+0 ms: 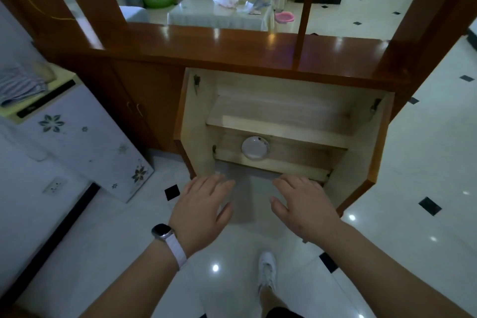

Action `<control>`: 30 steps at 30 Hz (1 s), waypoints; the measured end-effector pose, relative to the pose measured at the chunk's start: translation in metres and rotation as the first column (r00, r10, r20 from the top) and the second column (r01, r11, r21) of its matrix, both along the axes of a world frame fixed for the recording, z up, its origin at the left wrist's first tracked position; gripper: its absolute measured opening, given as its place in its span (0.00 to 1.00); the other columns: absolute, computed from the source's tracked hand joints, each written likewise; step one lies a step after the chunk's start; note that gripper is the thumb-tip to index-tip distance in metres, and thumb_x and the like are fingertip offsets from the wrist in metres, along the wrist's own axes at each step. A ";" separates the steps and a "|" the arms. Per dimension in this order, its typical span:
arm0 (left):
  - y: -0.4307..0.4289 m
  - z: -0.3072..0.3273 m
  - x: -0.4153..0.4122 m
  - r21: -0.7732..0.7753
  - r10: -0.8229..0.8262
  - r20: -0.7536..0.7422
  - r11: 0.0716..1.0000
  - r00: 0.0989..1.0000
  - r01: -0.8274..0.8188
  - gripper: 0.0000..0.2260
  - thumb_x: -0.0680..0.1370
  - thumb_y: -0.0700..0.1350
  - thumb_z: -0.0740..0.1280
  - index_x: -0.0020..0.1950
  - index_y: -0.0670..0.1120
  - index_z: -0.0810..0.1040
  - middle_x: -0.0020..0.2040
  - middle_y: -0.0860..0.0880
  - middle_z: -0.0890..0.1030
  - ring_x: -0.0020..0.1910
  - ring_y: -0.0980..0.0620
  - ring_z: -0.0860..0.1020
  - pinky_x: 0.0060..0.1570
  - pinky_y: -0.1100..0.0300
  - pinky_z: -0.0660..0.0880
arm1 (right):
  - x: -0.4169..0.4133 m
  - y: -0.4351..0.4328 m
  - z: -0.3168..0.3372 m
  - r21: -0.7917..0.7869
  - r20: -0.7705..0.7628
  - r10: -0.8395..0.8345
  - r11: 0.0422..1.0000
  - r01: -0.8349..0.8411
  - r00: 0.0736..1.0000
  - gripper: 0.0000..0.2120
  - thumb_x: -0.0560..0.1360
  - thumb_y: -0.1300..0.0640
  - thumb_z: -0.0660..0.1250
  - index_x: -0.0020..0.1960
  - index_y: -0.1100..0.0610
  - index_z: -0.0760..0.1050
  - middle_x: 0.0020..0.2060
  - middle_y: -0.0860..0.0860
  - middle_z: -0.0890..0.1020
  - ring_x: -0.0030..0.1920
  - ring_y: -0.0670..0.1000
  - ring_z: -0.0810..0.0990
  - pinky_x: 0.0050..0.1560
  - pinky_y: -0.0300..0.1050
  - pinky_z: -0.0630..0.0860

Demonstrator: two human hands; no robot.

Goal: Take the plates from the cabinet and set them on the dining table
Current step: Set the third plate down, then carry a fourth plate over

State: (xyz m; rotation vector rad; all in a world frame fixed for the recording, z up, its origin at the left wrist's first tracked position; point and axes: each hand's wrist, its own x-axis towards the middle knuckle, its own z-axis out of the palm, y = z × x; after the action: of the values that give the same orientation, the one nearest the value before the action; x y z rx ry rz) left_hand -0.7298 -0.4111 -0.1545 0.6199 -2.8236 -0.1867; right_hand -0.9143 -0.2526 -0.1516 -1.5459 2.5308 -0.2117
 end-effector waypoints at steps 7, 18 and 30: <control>-0.065 0.006 -0.097 -0.057 -0.006 0.007 0.998 1.000 0.007 0.16 0.77 0.53 0.59 0.59 0.47 0.78 0.57 0.47 0.80 0.53 0.48 0.77 0.55 0.54 0.71 | -0.096 -0.066 0.000 -0.048 0.012 -0.001 0.999 0.002 1.000 0.25 0.77 0.40 0.51 0.66 0.51 0.72 0.63 0.49 0.76 0.62 0.52 0.74 0.60 0.50 0.69; -0.142 0.022 -0.188 -0.108 0.042 0.033 0.993 0.999 -0.038 0.18 0.75 0.53 0.58 0.57 0.47 0.79 0.56 0.46 0.81 0.53 0.43 0.79 0.54 0.48 0.73 | -0.170 -0.125 0.007 -0.105 -0.001 -0.025 0.994 0.025 1.000 0.22 0.74 0.41 0.55 0.61 0.50 0.76 0.55 0.50 0.80 0.55 0.55 0.78 0.54 0.52 0.73; -0.212 -0.056 -0.258 -0.023 -0.091 -0.006 0.996 0.996 0.091 0.12 0.75 0.51 0.61 0.52 0.48 0.79 0.53 0.47 0.81 0.50 0.44 0.78 0.49 0.53 0.72 | -0.219 -0.179 -0.042 -0.017 0.013 -0.143 0.990 0.143 0.990 0.21 0.76 0.42 0.55 0.61 0.51 0.76 0.56 0.49 0.79 0.56 0.53 0.76 0.54 0.50 0.72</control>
State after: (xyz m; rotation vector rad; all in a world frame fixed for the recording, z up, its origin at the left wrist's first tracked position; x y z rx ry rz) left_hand -0.9878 -0.6231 -0.2108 0.4847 -2.8451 -0.1723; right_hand -1.1329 -0.4315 -0.1934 -1.3650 2.6396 -0.2612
